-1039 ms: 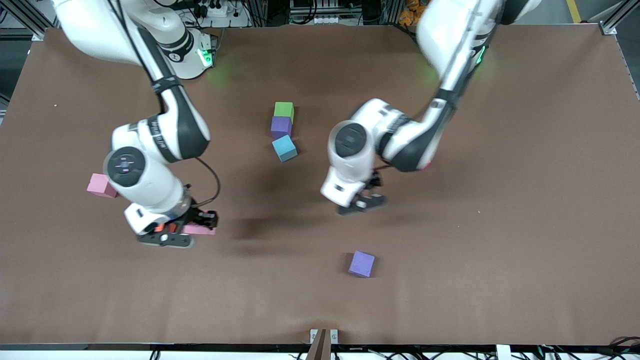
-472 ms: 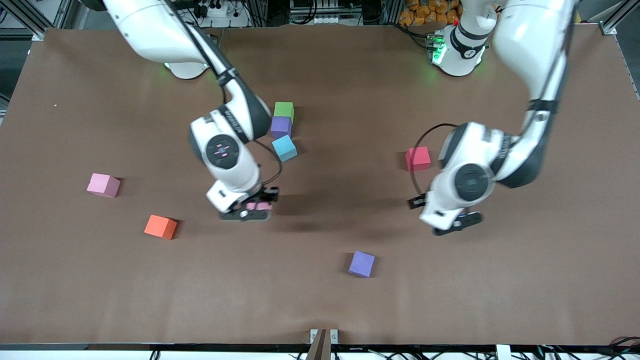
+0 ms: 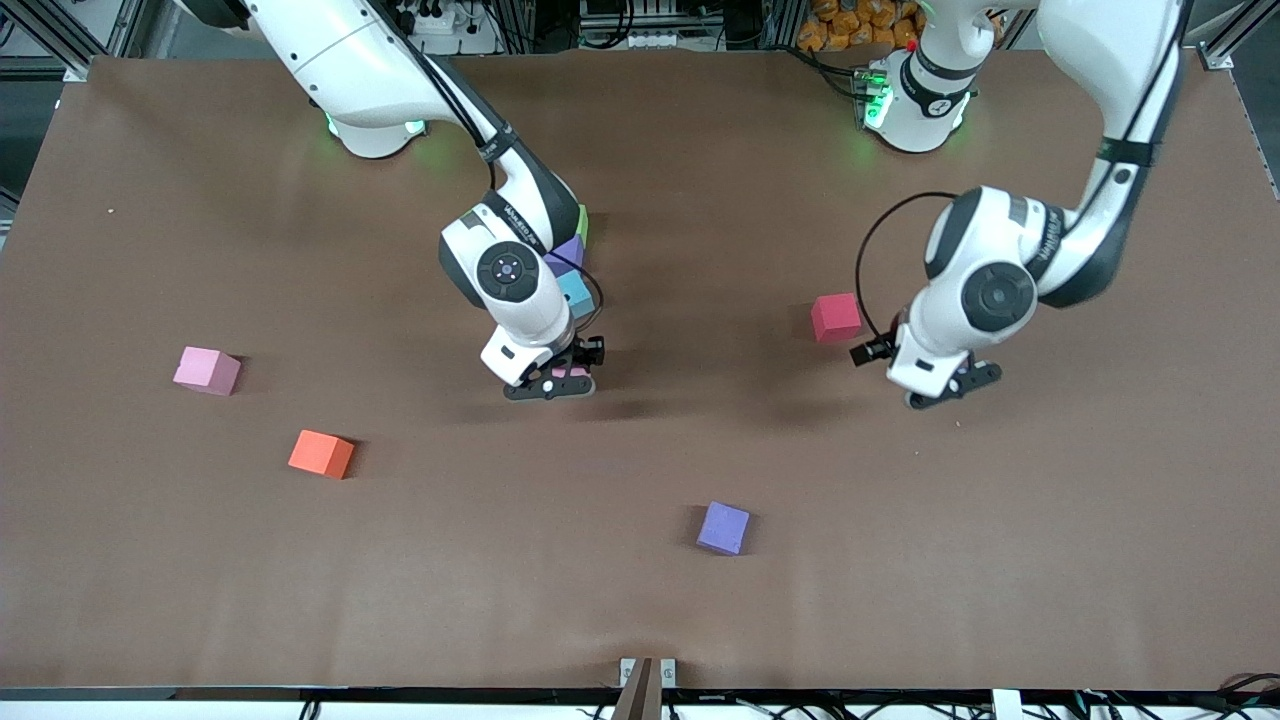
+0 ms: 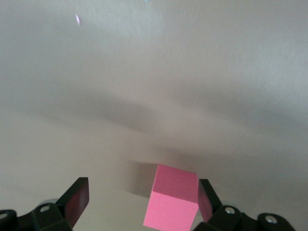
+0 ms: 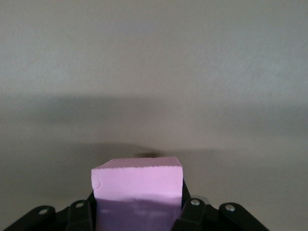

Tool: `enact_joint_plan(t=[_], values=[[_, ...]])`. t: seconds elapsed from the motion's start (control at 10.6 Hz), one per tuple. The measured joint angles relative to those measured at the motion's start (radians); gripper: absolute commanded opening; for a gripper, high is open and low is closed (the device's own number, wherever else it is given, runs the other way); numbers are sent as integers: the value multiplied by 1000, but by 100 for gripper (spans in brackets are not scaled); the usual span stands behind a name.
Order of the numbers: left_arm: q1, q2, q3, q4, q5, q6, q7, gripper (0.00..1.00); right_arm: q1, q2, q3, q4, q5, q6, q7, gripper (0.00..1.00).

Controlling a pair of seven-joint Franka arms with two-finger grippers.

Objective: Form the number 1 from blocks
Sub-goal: 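Set pink beside cyan with the right gripper while the left gripper reaches red, then grasp the red block with the left gripper while the right gripper withdraws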

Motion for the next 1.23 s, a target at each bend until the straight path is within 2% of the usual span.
enact_joint_plan(t=[0.19,0.38,0.66,1.23], values=[[0,-54,-28,-152,-5,107,-41,100,0,-1,20,-13,-13,0,62,0],[-5,-62,-51,-201,-6,127,-66,100,0,-2,29,-29,-43,0,117,0],[-22,-45,-55,-218,-7,130,-101,100,0,-5,34,-59,-80,0,157,0],[-56,31,-56,-199,-7,213,-141,100,0,-6,45,-76,-91,2,165,0]])
